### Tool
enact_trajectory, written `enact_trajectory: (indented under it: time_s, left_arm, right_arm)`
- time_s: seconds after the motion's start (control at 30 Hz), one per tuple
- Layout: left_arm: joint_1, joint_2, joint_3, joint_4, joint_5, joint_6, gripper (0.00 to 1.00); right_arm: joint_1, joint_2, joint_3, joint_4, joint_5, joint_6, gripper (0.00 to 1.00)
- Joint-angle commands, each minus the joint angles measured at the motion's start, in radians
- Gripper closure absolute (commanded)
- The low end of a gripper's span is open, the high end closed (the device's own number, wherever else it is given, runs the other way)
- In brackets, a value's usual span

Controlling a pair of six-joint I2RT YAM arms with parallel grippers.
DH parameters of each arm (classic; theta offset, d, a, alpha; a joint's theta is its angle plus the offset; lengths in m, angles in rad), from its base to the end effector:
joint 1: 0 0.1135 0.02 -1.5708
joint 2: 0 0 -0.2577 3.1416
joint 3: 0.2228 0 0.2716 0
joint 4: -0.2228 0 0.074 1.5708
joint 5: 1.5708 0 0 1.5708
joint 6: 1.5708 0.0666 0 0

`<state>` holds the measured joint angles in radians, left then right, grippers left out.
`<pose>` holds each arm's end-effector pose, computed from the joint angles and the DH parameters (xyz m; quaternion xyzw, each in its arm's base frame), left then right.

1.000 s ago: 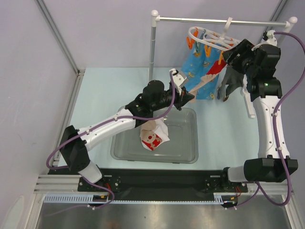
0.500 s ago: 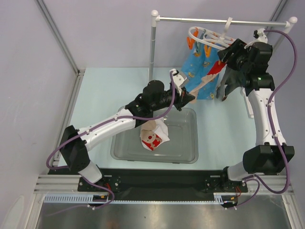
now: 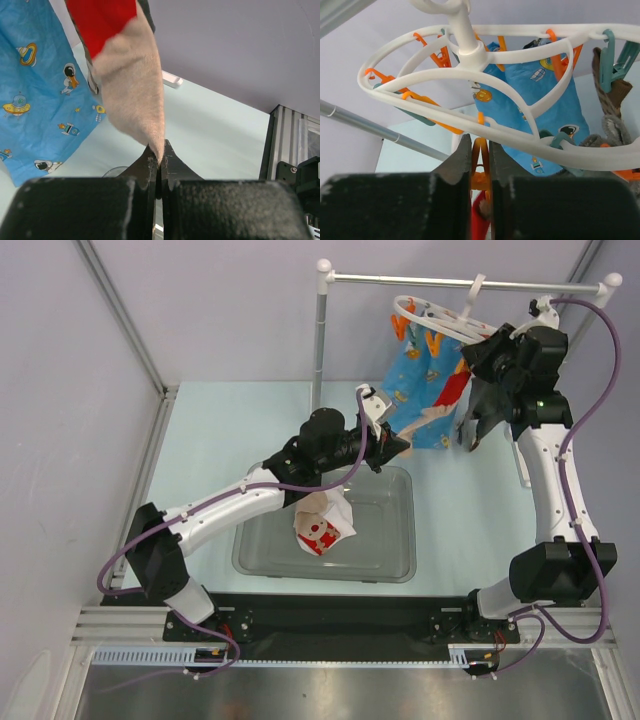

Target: Remove the socks clipped to the hanger

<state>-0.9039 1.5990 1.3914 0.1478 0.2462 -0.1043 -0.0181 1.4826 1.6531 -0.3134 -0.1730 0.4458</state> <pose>0.2577 -0.3536 0.3669 0.3587 0.6327 -0.4069 0.5526 0.3865 0.0045 0.4544 0.1180 0.7458 0.2023 0.6237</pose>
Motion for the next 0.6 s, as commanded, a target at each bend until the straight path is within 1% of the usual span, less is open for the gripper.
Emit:
enact_trajectory:
  time_s: [0.0,0.07,0.23,0.3,0.33,0.37,0.43,0.47,0.53,0.57]
  left_arm:
    - [0.0,-0.001,0.02,0.038,0.025,-0.011,1.0]
    - [0.0,-0.008,0.015,0.032,0.022,-0.008,1.0]
    - [0.005,-0.054,-0.048,0.018,-0.03,-0.012,1.0]
    - [0.007,-0.091,-0.083,-0.004,-0.044,-0.02,1.0]
    - [0.01,-0.103,-0.092,-0.022,-0.056,-0.021,1.0]
    - [0.008,-0.122,-0.101,-0.071,-0.079,-0.021,1.0]
    - [0.011,-0.18,-0.129,-0.129,-0.117,-0.018,1.0]
    - [0.011,-0.2,-0.14,-0.205,-0.166,-0.02,1.0]
    - [0.019,-0.265,-0.164,-0.281,-0.205,-0.031,1.0]
    - [0.023,-0.287,-0.172,-0.347,-0.231,-0.049,1.0]
  right_arm:
    - [0.007,0.005,0.03,0.051,0.009,-0.018,0.95]
    - [0.009,-0.002,0.028,0.039,0.013,-0.021,1.0]
    - [0.007,-0.025,0.013,0.028,0.015,-0.027,1.0]
    - [0.007,-0.039,0.008,0.025,0.013,-0.032,0.96]
    - [0.006,-0.042,0.007,0.022,0.013,-0.03,0.91]
    - [0.004,-0.044,0.008,0.011,0.013,-0.035,0.76]
    - [0.0,-0.05,0.007,-0.001,0.007,-0.038,0.64]
    - [-0.005,-0.054,0.004,-0.013,-0.005,-0.039,0.55]
    - [-0.017,-0.076,-0.006,-0.029,-0.013,-0.044,0.48]
    - [-0.023,-0.088,-0.027,-0.041,-0.025,-0.044,0.41]
